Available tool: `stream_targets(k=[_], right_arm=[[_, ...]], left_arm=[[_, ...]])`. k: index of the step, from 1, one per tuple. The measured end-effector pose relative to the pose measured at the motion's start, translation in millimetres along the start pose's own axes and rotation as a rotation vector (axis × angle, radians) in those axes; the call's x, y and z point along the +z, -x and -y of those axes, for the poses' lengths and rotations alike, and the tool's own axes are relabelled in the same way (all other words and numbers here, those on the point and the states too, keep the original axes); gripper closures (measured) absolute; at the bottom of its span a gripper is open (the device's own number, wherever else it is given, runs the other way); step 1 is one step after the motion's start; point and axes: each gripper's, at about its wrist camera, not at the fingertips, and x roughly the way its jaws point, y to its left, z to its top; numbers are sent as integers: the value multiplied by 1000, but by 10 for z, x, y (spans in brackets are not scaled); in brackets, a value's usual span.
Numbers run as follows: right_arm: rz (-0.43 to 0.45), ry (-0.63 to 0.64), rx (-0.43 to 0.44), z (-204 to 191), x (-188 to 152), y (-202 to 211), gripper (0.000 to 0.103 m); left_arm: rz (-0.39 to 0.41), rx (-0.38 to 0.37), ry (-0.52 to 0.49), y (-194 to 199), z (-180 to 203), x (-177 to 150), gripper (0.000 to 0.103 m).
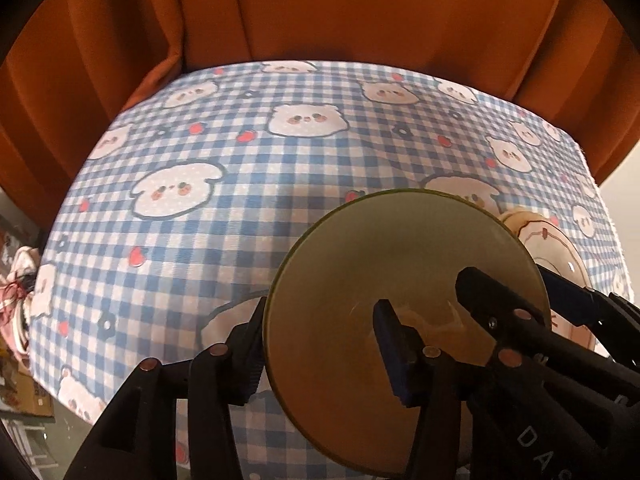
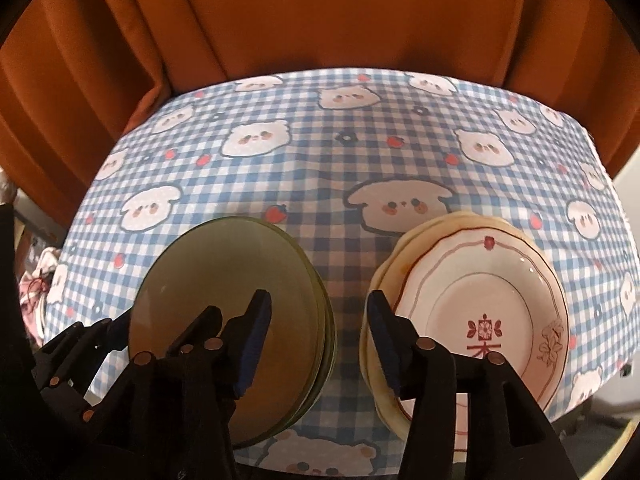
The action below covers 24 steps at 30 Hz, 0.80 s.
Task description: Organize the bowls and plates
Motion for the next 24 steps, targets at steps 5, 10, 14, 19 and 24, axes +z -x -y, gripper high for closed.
stream_targets(k=[5, 10, 14, 19, 24], right_arm=[[-31, -47, -50, -36, -7, -70, 45], [-75, -94, -84, -61, -35, -183, 45], [-81, -130, -104, -95, -26, -229, 45], [-86, -184, -93, -87, -31, -253, 45], [-104, -238, -40, -48, -69, -293, 45]], left_arm=[[-43, -73, -23, -122, -81, 11, 44], [-75, -143, -28, -234, -161, 24, 45], [-90, -206, -36, -269, -192, 54, 48], [-116, -252, -52, -268, -187, 68, 50], [-123, -247, -72, -232, -169, 61, 50]])
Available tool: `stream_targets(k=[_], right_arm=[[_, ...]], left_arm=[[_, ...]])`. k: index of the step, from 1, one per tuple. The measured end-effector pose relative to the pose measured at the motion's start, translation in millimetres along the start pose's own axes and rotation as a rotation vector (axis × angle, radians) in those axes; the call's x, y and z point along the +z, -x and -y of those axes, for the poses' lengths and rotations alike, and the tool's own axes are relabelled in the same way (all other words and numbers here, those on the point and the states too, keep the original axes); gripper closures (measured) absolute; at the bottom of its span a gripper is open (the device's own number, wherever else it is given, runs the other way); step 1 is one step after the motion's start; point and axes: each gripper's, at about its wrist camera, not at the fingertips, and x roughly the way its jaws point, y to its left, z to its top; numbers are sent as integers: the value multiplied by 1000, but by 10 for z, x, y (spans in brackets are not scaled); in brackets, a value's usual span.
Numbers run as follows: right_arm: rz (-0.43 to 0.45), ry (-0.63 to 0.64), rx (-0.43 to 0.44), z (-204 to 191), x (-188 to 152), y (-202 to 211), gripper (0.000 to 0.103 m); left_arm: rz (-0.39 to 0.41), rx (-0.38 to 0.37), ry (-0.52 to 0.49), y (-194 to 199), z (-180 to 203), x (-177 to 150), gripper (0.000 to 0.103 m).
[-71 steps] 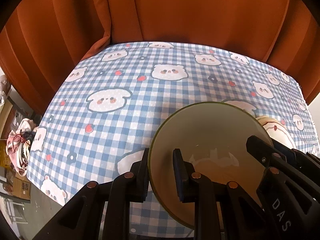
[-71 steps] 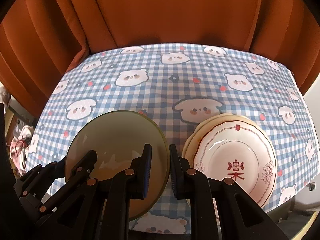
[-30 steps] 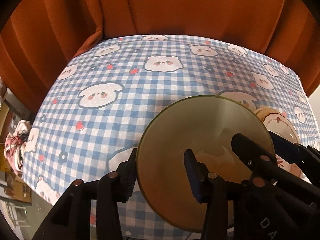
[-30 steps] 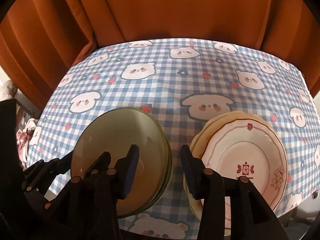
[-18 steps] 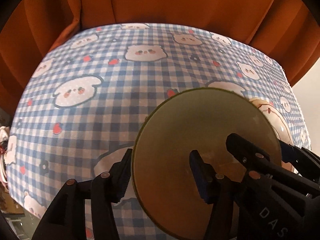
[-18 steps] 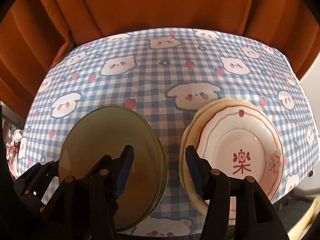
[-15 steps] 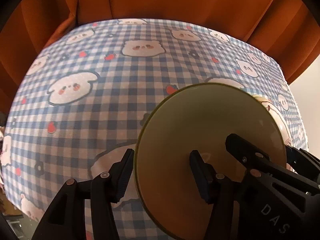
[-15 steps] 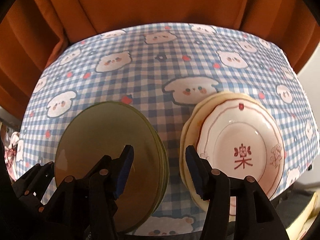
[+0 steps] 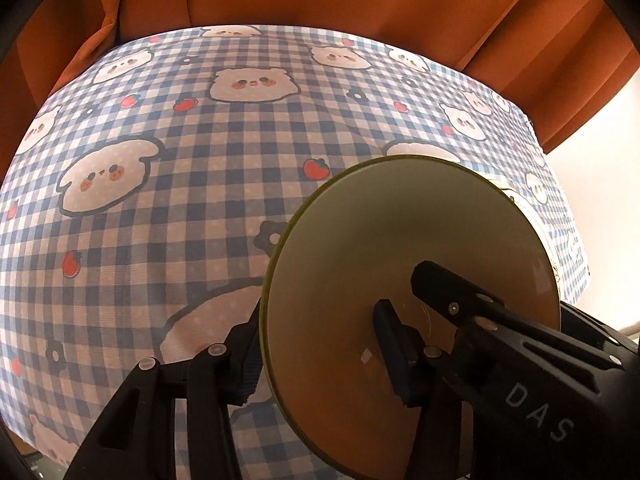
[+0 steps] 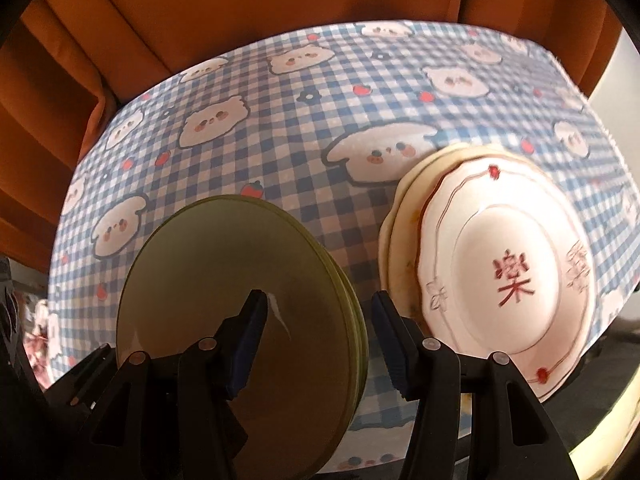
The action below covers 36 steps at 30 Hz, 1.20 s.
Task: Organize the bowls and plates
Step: 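Lower the nested white bowls onto the red-rimmed plate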
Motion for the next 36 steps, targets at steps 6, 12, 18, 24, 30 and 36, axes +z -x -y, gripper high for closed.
stream_targets(k=[6, 12, 18, 24, 30, 36], right_arm=[[-17, -14, 70, 29, -12, -54, 51], [-45, -6, 156, 111, 14, -129, 55], [-77, 8, 257, 214, 56, -198, 58], [-96, 31, 295, 240, 112, -230, 58], [-106, 54, 303, 254, 126, -212, 57], [-86, 42, 278, 230, 144, -81, 57]], left_arm=[[8, 52, -28, -5, 67, 12, 50], [8, 126, -18, 5, 160, 17, 50], [0, 211, 7, -5, 224, 43, 47], [-8, 226, 43, -10, 213, 53, 47], [-11, 215, 73, 27, 238, 35, 50], [25, 183, 69, 218, 262, 42, 50]])
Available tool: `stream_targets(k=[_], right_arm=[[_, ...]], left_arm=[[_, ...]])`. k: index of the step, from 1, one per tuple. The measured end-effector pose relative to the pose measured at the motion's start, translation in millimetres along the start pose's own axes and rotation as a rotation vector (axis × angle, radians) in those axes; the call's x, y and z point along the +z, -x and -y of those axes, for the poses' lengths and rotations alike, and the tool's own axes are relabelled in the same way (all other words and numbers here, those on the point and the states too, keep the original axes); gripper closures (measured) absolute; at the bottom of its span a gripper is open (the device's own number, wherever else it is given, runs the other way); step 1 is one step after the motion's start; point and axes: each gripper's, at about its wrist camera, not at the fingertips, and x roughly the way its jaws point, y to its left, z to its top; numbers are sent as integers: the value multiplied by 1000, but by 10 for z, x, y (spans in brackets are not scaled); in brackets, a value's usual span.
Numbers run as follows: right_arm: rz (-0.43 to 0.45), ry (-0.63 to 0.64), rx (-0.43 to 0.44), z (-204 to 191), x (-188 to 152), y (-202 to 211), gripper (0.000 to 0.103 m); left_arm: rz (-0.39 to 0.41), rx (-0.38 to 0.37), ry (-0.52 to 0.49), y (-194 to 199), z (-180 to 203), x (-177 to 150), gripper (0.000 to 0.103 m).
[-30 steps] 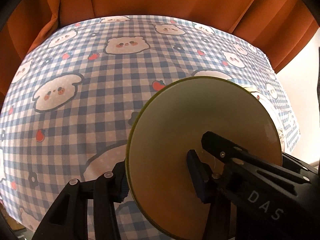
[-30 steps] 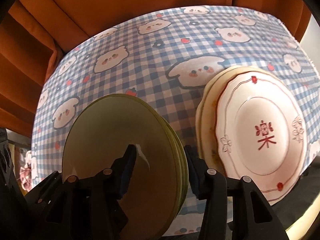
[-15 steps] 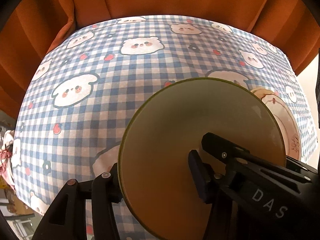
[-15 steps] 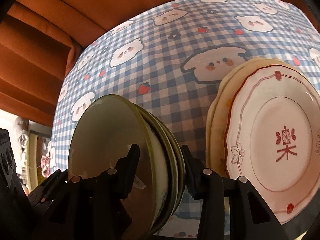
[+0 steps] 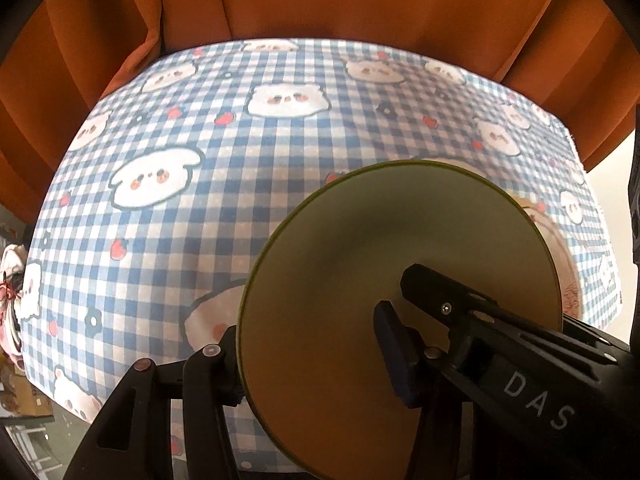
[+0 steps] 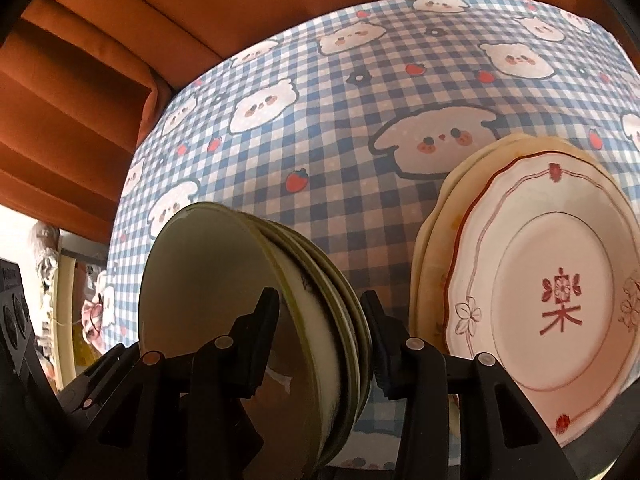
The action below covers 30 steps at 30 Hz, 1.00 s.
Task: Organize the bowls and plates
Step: 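Lower the nested white bowls onto the red-rimmed plate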
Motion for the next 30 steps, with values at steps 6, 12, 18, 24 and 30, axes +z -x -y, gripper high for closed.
stream_targets(k=[6, 12, 18, 24, 30], right_arm=[[48, -7, -34, -163, -54, 227, 57], [91, -43, -74, -331, -160, 408, 57], [150, -70, -111, -409, -258, 642, 57], [188, -70, -113, -390, -278, 759, 57], [196, -36, -94, -245, -247, 802, 57]], left_arm=[[23, -38, -18, 198, -76, 25, 50], [40, -102, -51, 362, -173, -1, 50], [62, -165, -65, 497, -169, -37, 50], [96, -162, -73, 560, -68, -36, 50], [113, -141, -37, 546, 138, -53, 50]])
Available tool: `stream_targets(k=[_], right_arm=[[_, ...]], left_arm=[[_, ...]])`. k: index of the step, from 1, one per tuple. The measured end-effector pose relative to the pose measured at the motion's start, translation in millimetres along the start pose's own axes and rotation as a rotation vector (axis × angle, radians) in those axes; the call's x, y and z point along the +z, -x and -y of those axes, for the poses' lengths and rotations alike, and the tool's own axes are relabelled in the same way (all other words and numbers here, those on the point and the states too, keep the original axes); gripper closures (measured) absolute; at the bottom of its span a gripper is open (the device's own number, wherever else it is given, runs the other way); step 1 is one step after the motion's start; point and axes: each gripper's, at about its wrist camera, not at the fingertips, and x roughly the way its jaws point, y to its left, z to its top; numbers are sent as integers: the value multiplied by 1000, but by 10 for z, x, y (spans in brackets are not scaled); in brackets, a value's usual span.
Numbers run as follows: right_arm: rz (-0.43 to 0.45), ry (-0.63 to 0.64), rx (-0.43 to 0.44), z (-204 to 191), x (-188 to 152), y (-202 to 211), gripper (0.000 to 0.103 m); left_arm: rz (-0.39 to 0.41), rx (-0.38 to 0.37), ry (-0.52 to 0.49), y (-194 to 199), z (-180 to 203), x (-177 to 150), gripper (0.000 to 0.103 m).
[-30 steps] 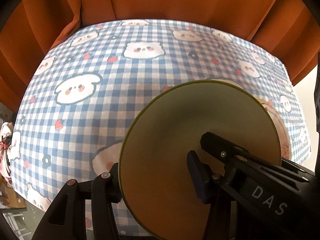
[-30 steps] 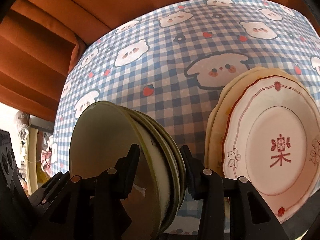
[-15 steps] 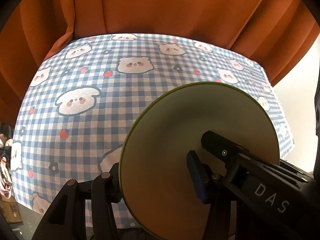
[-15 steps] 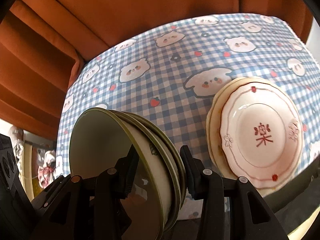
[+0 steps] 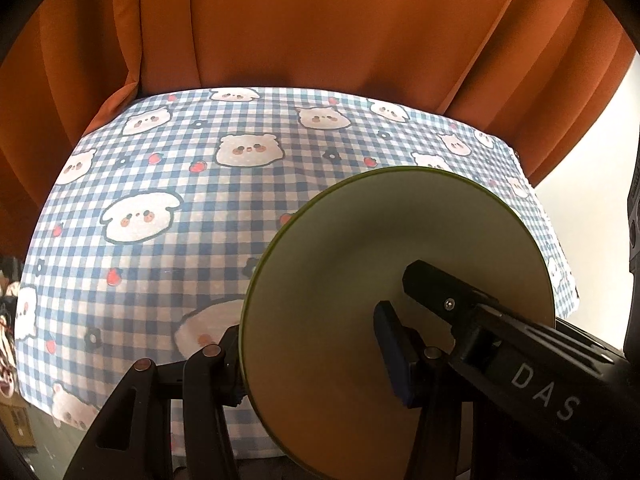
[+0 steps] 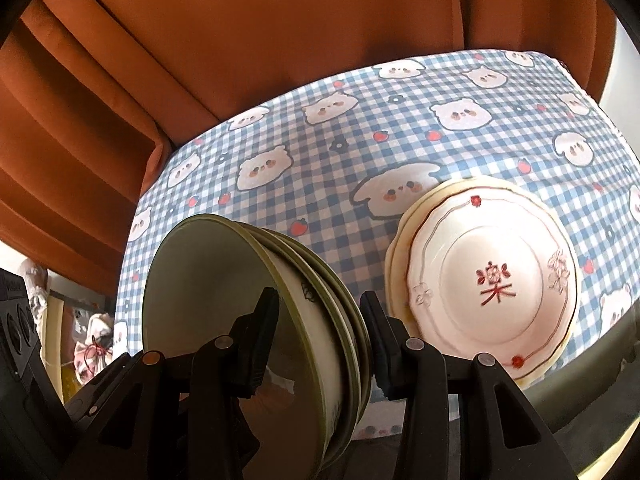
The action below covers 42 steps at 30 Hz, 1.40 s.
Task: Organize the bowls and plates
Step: 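Lower the nested white bowls onto the red-rimmed plate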
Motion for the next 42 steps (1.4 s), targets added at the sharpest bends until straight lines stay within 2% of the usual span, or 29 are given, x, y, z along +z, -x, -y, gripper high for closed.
stream_targets(k=[13, 22, 33, 42], right_arm=[[-13, 85, 46, 612, 268, 196, 57], [-32, 130, 53, 1032, 390, 262, 57], [-85, 158, 33, 1555, 446, 154, 57], [-138, 161, 36, 1695, 495, -45, 58]], left_arm=[[35, 47, 74, -105, 671, 22, 50], [37, 53, 125, -283, 1063, -6, 50], [-15, 54, 177, -656, 1415, -89, 50], [-68, 80, 204, -868, 1438, -52, 50]])
